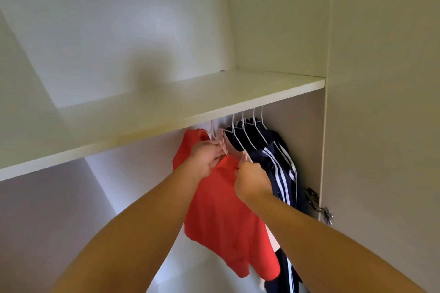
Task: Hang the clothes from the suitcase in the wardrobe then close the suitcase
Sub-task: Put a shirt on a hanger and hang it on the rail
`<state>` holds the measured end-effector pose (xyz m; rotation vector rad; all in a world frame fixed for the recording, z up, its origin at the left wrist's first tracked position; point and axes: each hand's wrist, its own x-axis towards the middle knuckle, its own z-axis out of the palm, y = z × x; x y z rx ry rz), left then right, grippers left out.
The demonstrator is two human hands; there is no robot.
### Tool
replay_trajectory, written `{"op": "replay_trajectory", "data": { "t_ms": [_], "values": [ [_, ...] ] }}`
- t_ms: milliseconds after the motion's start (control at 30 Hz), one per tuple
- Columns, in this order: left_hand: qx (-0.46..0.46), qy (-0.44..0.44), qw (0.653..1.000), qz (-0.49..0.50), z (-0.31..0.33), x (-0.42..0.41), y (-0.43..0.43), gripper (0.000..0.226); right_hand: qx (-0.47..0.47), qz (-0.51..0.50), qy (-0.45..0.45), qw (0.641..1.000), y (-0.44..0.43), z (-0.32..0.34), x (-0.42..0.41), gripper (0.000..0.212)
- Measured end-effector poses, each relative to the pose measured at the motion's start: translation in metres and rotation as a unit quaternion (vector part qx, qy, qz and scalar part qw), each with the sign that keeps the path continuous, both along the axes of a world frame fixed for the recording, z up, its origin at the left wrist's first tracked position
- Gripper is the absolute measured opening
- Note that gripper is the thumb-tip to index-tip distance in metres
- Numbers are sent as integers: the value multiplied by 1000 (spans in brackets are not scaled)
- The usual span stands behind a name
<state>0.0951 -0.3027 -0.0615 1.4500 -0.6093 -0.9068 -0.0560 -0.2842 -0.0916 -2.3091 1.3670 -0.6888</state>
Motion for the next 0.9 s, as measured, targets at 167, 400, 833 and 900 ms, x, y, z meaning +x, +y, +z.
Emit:
{"op": "replay_trajectory", "data": {
  "t_ms": [167, 400, 833, 900],
  "values": [
    [-2, -10, 999, -34, 5, 30, -48, 22, 5, -30, -7, 1000, -41, 2, 35, 22],
    [23, -13, 998, -57, -21, 52, -94, 16, 14, -48, 29, 998, -74, -10, 57, 24],
    [31, -129, 989, -62, -35, 64, -82, 16, -36, -72, 26, 996, -84, -35, 49, 34],
    [23, -238, 970, -31, -33, 69, -63, 23, -93, -85, 0, 992, -78, -37, 46, 36]
  ]
}}
